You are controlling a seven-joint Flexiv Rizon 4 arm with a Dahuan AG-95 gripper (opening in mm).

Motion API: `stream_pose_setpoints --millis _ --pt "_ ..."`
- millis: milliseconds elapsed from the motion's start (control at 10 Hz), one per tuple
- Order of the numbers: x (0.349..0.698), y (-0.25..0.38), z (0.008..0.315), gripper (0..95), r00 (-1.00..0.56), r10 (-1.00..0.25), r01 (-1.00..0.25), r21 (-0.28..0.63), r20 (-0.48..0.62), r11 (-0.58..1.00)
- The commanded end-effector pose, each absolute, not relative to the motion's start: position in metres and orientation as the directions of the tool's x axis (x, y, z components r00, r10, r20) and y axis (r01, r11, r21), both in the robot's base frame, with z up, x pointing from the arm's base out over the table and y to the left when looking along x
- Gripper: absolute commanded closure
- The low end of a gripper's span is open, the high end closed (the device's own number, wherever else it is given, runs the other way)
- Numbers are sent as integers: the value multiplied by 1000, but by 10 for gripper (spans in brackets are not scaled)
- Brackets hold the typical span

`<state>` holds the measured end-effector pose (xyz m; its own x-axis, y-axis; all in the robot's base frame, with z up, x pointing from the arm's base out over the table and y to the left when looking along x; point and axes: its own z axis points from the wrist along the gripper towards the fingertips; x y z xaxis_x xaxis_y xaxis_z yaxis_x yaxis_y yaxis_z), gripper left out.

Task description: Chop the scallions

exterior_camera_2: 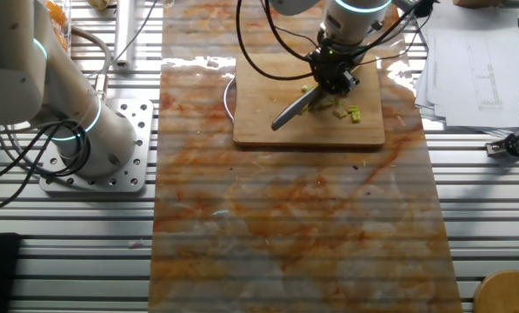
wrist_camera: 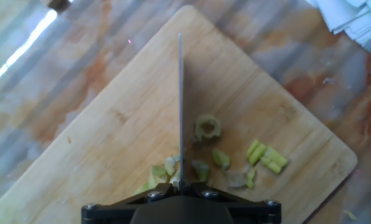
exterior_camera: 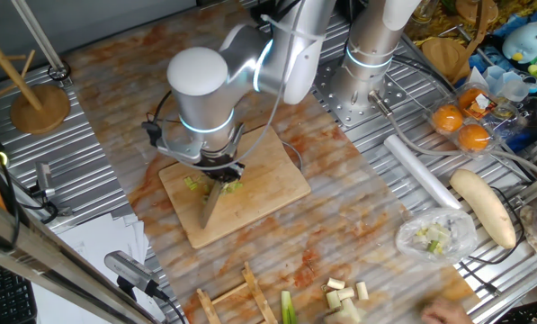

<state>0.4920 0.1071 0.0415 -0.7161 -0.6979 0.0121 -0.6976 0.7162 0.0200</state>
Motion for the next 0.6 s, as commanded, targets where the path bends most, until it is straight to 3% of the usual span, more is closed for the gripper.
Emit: stream_pose_setpoints --millis 100,600 --pt "485 107 41 950 -711 -703 -703 21 13 711" --pt "464 105 41 950 -710 -704 -704 31 9 710"
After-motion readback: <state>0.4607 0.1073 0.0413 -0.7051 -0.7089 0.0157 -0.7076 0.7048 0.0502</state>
